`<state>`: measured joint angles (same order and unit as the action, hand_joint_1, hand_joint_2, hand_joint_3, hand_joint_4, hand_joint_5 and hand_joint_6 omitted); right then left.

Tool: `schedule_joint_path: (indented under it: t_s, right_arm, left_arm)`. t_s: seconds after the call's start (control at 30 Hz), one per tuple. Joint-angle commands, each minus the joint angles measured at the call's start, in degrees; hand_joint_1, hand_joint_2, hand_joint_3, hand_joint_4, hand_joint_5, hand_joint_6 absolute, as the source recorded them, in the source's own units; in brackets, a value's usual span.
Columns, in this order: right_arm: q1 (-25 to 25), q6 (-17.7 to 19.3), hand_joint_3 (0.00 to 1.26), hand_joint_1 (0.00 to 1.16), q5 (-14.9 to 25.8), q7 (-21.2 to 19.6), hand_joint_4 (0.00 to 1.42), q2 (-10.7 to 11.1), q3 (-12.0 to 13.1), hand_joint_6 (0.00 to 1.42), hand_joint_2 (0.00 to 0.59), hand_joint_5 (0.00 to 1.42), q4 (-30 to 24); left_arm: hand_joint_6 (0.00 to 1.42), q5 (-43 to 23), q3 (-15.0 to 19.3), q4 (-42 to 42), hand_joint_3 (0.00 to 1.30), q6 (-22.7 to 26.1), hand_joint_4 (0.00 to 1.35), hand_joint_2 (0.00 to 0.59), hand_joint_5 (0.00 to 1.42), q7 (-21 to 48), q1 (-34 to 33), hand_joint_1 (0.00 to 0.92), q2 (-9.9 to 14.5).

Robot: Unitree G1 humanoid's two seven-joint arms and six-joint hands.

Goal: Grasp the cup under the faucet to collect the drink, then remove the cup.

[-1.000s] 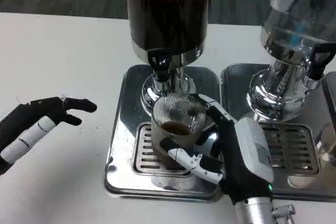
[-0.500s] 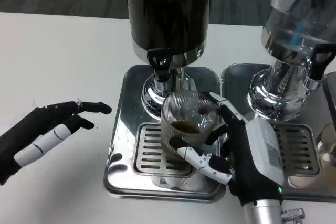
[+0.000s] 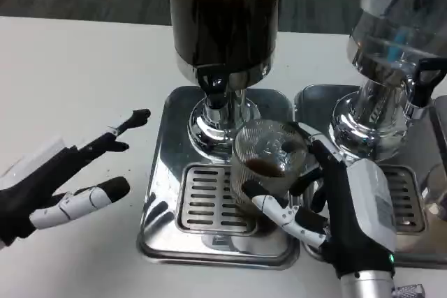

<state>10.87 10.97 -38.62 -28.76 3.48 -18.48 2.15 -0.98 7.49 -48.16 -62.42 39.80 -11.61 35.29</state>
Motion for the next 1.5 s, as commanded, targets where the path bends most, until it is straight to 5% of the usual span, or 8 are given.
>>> schedule_joint_path:
  t_s: [0.03,0.53,1.5]
  right_arm:
    - [1.1,0.8,0.46,0.74,0.4,-0.1,0.54,0.2,0.5,1.12,0.21,0.82,-3.2]
    - [6.0,1.1,0.46,0.74,0.5,2.2,0.54,2.1,0.7,1.12,0.209,0.82,-9.4]
    - [19.3,5.5,0.48,0.77,2.6,6.3,0.56,6.1,1.5,1.14,0.204,0.85,-22.3]
  left_arm:
    - [0.13,5.0,-0.8,1.6,0.0,-3.3,0.0,0.108,0.0,-4.5,1.1,0.0,2.2]
    - [0.05,13.2,-3.3,6.0,0.0,-7.8,0.0,0.078,0.0,-13.9,5.2,0.0,6.6]
    - [0.04,4.4,-4.9,19.3,0.0,-7.4,0.0,0.063,0.0,-15.0,17.5,0.0,10.4]
